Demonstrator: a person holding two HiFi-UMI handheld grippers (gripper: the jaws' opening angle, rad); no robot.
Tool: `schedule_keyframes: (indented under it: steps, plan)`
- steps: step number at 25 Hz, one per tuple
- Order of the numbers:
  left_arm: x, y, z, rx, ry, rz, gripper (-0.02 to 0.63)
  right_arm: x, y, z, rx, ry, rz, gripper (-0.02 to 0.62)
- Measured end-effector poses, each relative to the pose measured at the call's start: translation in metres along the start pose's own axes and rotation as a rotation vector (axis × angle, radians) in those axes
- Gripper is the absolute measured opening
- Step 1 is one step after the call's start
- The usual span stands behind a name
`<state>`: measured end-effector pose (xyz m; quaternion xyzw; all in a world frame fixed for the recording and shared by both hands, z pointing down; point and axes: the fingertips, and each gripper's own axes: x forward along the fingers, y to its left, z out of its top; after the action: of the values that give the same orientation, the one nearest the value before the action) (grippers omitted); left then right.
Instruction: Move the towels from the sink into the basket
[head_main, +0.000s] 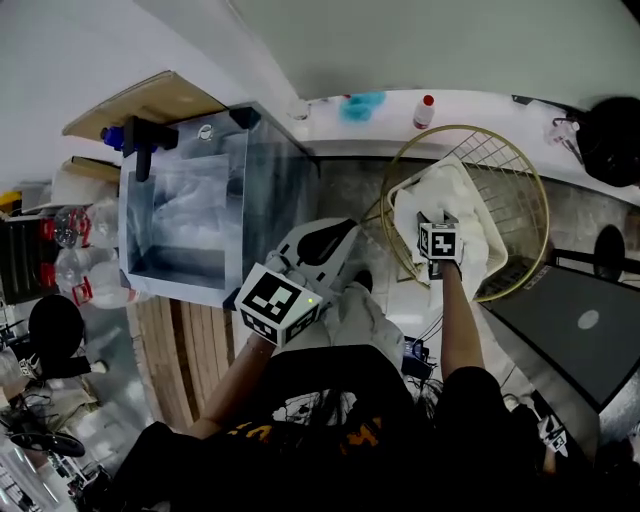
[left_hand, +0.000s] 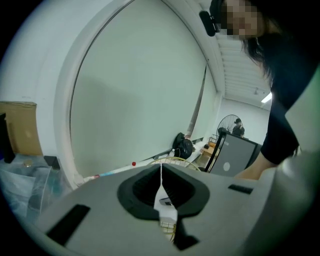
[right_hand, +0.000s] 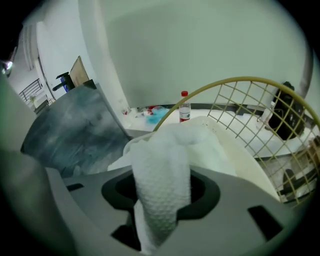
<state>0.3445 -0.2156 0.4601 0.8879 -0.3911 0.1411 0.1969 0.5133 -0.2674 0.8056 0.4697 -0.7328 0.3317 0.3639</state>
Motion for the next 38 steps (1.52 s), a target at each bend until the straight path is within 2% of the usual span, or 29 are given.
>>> schedule_keyframes:
  steps: [4, 8, 11, 15, 19, 25, 31, 38]
  plan:
    - [-0.001, 0.004, -0.002, -0.009, -0.005, 0.004, 0.011, -0.011, 0.001, 0.009, 0.033, -0.035, -0.004, 0.29]
    - [-0.008, 0.006, 0.004, -0.007, -0.039, 0.006, 0.011, -0.051, 0.005, 0.031, 0.06, -0.15, -0.006, 0.29]
    - [-0.021, 0.013, 0.005, -0.018, -0.056, 0.029, 0.011, -0.091, 0.024, 0.05, 0.037, -0.241, 0.022, 0.274]
    - [-0.044, 0.02, 0.006, -0.036, -0.082, 0.062, 0.011, -0.144, 0.061, 0.075, 0.018, -0.36, 0.076, 0.188]
    - [-0.071, 0.022, 0.002, -0.051, -0.112, 0.104, 0.011, -0.189, 0.105, 0.104, -0.003, -0.475, 0.159, 0.14]
    - [-0.13, 0.025, -0.012, -0.065, -0.154, 0.18, 0.011, -0.232, 0.199, 0.127, -0.093, -0.57, 0.312, 0.129]
    - [-0.205, 0.025, -0.041, -0.084, -0.186, 0.247, 0.011, -0.264, 0.295, 0.119, -0.185, -0.616, 0.423, 0.124]
    - [-0.29, 0.014, -0.076, -0.105, -0.234, 0.301, 0.011, -0.318, 0.377, 0.092, -0.253, -0.676, 0.475, 0.123]
